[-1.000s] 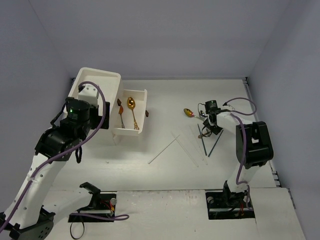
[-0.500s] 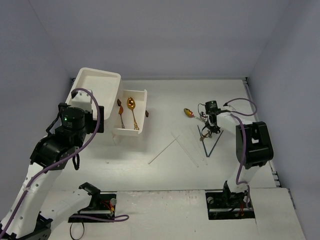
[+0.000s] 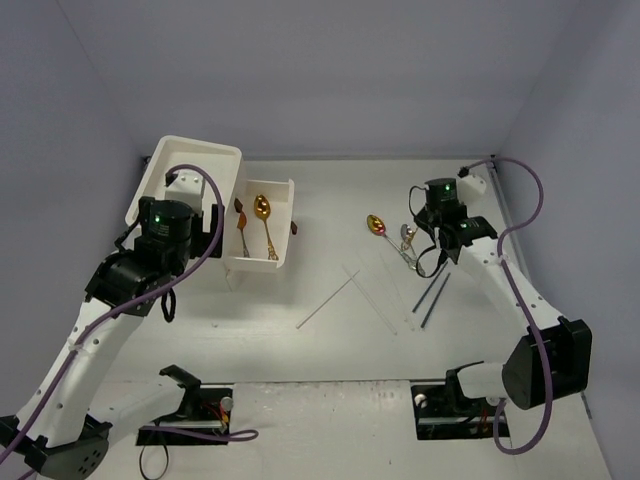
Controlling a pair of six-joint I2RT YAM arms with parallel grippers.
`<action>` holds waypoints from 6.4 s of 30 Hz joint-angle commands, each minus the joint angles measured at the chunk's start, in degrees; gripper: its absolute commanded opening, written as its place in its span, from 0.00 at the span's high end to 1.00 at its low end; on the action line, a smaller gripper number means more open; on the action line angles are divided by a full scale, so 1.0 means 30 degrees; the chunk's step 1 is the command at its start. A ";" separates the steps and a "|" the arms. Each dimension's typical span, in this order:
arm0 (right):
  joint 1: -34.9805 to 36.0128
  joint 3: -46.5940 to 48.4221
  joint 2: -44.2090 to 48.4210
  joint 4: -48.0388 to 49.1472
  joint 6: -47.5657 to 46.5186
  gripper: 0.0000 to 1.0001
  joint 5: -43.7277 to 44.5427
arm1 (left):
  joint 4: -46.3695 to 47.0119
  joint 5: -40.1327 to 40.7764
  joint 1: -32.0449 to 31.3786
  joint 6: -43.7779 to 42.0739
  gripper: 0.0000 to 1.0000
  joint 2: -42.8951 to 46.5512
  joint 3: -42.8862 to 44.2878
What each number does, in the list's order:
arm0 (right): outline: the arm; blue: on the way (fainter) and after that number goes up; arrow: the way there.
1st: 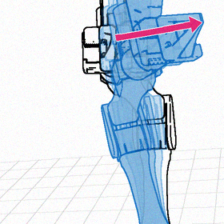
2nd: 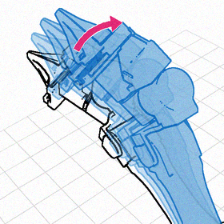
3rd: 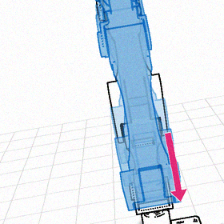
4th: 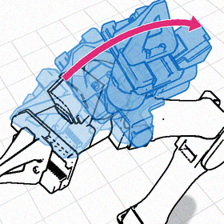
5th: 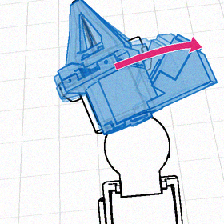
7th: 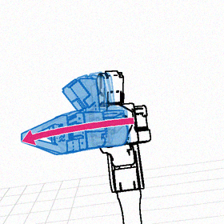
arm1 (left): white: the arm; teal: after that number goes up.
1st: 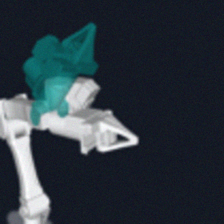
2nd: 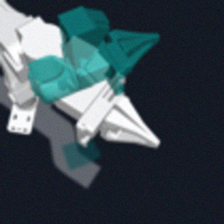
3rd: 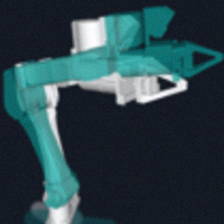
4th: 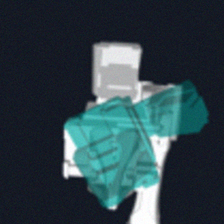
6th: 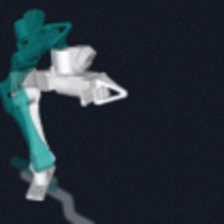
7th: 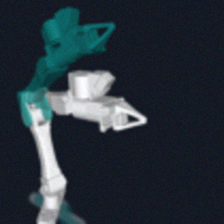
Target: Sort the eating utensils into containers
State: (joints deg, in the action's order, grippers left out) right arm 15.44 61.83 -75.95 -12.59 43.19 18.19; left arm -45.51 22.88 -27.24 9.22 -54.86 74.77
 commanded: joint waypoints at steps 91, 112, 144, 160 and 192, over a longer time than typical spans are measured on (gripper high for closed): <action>0.2620 0.9037 -0.7156 0.0655 -0.9146 1.00 -0.5887 | -0.0210 -0.2100 0.0175 0.0764 0.11 -0.0385 0.1161; 0.9154 1.3406 -1.2100 0.4987 -0.3437 0.53 -0.6184 | -0.0474 -0.2252 0.0205 0.1020 0.11 0.0101 0.1238; 0.1023 0.2346 -1.1157 0.3292 -1.2697 0.65 -0.5195 | -0.0950 -0.2485 0.0205 0.0851 0.11 0.0403 0.0883; 0.0311 0.6041 -1.1533 0.2987 -1.4201 1.00 -0.2814 | -0.1587 -0.1915 0.0205 0.0890 0.11 0.0740 0.1169; 0.9589 1.4403 -1.2358 0.5690 -0.1877 0.45 -0.5681 | -0.1242 -0.1531 0.2462 0.0606 0.11 -0.3202 0.5746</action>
State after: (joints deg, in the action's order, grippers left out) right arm 44.34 101.08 -119.41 0.14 43.44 1.69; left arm -51.68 20.08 -22.68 11.57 -62.17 87.76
